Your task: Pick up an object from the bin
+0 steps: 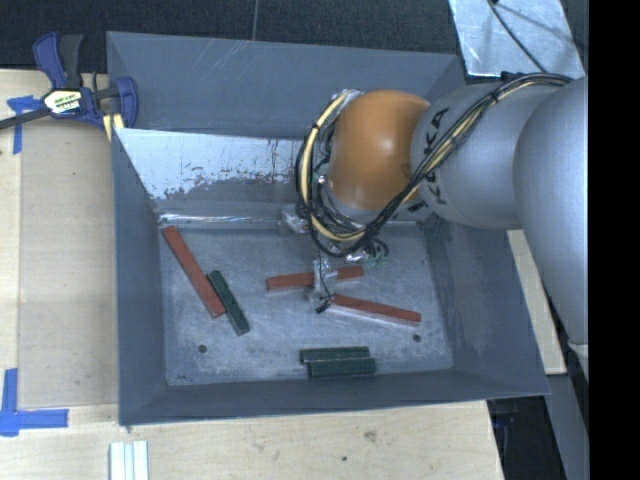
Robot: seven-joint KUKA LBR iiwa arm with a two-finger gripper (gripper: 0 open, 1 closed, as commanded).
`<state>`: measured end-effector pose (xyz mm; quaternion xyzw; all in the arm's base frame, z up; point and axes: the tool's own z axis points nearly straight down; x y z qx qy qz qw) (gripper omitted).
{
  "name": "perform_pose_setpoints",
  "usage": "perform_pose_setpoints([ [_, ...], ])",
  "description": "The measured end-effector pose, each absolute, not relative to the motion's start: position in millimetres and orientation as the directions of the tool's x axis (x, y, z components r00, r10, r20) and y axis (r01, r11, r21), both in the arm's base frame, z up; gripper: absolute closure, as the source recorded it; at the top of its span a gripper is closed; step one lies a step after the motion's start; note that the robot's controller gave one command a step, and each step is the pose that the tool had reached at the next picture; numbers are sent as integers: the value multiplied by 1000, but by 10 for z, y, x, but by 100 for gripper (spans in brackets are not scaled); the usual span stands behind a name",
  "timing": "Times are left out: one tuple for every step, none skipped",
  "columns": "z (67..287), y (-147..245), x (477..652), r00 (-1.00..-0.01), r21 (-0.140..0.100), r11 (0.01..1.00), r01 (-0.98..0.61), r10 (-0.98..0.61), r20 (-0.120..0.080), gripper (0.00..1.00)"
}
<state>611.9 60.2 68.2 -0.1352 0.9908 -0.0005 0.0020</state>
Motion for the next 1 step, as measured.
perform_pose_setpoints([
  [715,625,6123,-963,0,963,-268,-268,-7,100],
])
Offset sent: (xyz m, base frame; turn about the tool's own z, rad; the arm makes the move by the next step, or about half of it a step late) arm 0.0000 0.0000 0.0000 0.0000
